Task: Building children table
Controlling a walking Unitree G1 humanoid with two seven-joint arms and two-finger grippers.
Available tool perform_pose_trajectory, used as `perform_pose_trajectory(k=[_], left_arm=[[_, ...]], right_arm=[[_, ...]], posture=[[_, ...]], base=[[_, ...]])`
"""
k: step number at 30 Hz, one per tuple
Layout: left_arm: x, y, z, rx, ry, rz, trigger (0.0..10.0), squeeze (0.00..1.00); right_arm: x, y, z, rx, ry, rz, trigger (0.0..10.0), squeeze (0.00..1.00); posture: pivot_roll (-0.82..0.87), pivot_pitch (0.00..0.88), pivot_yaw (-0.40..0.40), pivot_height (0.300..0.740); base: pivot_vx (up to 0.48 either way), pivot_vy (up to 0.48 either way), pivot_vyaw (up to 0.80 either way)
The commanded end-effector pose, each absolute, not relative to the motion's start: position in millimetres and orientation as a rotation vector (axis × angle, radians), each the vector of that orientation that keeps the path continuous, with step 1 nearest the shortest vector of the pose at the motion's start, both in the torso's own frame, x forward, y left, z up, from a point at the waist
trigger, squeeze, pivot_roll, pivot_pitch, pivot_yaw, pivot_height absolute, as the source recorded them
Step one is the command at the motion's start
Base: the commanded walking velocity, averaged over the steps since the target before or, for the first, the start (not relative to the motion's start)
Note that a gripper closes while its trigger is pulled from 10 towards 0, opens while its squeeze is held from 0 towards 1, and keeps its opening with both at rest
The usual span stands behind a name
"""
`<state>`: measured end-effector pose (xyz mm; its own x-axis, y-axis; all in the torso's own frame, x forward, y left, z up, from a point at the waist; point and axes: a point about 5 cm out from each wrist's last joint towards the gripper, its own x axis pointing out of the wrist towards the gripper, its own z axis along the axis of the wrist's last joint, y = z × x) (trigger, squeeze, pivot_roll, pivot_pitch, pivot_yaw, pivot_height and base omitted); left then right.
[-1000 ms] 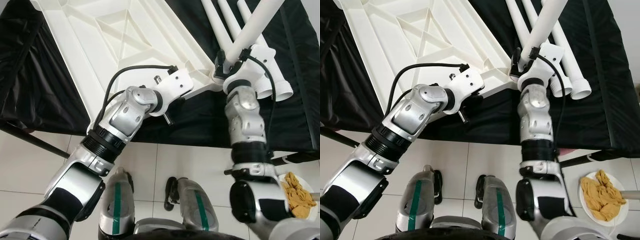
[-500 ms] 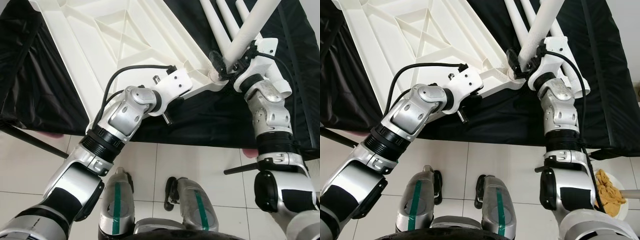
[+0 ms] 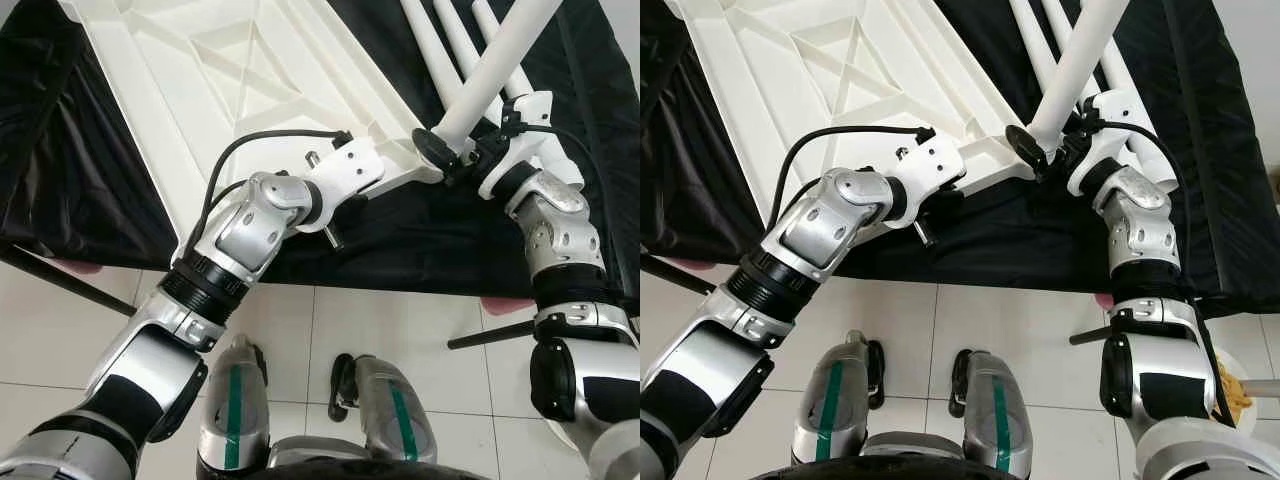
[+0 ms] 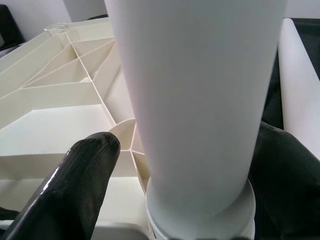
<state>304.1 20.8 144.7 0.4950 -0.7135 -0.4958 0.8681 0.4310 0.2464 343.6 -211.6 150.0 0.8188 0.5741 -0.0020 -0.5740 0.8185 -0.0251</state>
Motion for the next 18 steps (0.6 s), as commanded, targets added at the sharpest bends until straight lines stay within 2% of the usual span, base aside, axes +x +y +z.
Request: perform_pose_trajectory(k=[1, 2, 3, 5, 6, 17, 18], left_arm=[[310.6, 21.7, 160.3, 0.529, 0.271, -0.979, 10.0, 0.0], [310.8, 21.6, 160.4, 0.529, 0.271, -0.979, 10.0, 0.0], [310.9, 21.5, 160.4, 0.529, 0.271, -0.979, 10.0, 0.0], [311.0, 21.4, 160.4, 0.529, 0.271, -0.979, 10.0, 0.0], [310.9, 21.5, 160.5, 0.529, 0.271, -0.979, 10.0, 0.0], [311.0, 20.5, 160.6, 0.527, 0.269, -0.983, 10.0, 0.0], [311.1, 20.4, 160.7, 0.527, 0.269, -0.983, 10.0, 0.0]], right_arm=[[345.7, -218.5, 154.6, -0.043, -0.02, 0.614, 10.0, 0.0], [346.4, -219.8, 155.3, -0.05, -0.021, 0.613, 10.0, 0.0], [346.9, -220.6, 155.7, -0.049, -0.023, 0.611, 8.6, 0.0], [347.2, -221.0, 155.9, -0.047, -0.025, 0.61, 8.6, 0.0], [347.0, -221.2, 155.7, -0.04, -0.023, 0.621, 0.0, 0.0], [345.1, -221.5, 152.3, -0.035, -0.012, 0.648, 0.0, 0.0], [345.4, -221.9, 151.6, -0.038, -0.008, 0.641, 10.0, 0.0]], posture=[[0.06, 0.017, -0.042, 0.74], [0.06, 0.017, -0.042, 0.74], [0.06, 0.017, -0.042, 0.74], [0.06, 0.017, -0.042, 0.74], [0.06, 0.017, -0.042, 0.74], [0.06, 0.018, -0.042, 0.74], [0.05, 0.019, -0.041, 0.74]], base=[[0.0, 0.0, 0.0], [0.0, 0.0, 0.0], [0.0, 0.0, 0.0], [0.0, 0.0, 0.0], [0.0, 0.0, 0.0], [0.0, 0.0, 0.0], [0.0, 0.0, 0.0]])
